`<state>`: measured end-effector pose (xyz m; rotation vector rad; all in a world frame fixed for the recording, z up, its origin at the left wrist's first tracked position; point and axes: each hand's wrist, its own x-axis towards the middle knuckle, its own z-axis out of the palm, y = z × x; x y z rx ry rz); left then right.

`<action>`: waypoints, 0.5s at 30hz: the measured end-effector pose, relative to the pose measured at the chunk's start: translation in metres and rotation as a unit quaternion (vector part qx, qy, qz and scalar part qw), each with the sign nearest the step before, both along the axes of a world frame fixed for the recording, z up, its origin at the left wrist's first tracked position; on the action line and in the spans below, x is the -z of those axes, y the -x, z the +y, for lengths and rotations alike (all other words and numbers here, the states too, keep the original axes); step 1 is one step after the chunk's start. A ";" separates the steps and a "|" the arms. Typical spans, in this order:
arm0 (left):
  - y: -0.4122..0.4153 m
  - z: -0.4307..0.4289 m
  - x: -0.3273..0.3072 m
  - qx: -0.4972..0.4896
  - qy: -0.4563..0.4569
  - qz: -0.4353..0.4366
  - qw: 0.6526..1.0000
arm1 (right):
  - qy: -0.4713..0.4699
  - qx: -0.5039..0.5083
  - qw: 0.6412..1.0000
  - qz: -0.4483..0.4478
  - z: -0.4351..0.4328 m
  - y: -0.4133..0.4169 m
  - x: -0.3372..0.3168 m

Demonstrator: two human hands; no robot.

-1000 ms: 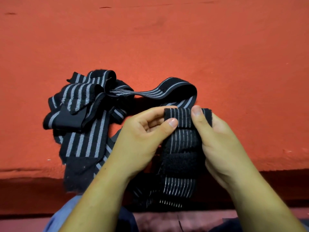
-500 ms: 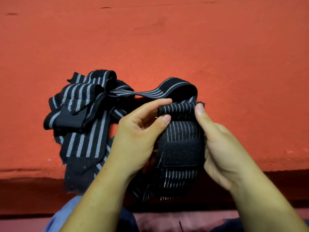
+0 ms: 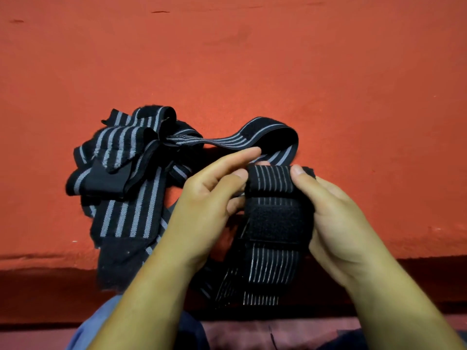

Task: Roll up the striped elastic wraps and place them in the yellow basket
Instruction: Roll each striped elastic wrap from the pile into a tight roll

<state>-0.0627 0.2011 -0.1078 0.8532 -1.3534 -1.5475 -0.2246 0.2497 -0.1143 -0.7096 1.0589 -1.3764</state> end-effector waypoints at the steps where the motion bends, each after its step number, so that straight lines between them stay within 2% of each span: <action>1: 0.000 0.000 -0.001 -0.001 -0.017 0.009 1.000 | 0.003 -0.002 1.000 0.014 0.000 -0.001 0.000; 5: 0.000 0.002 0.002 0.018 0.028 -0.054 0.998 | 0.016 0.012 0.997 0.079 -0.001 -0.002 0.004; 12: -0.001 0.002 0.004 0.025 0.070 -0.089 0.993 | 0.034 0.013 0.972 0.233 -0.001 -0.004 0.003; 15: -0.001 0.002 0.003 0.028 0.071 -0.098 0.992 | 0.038 0.016 0.969 0.242 0.000 -0.003 0.005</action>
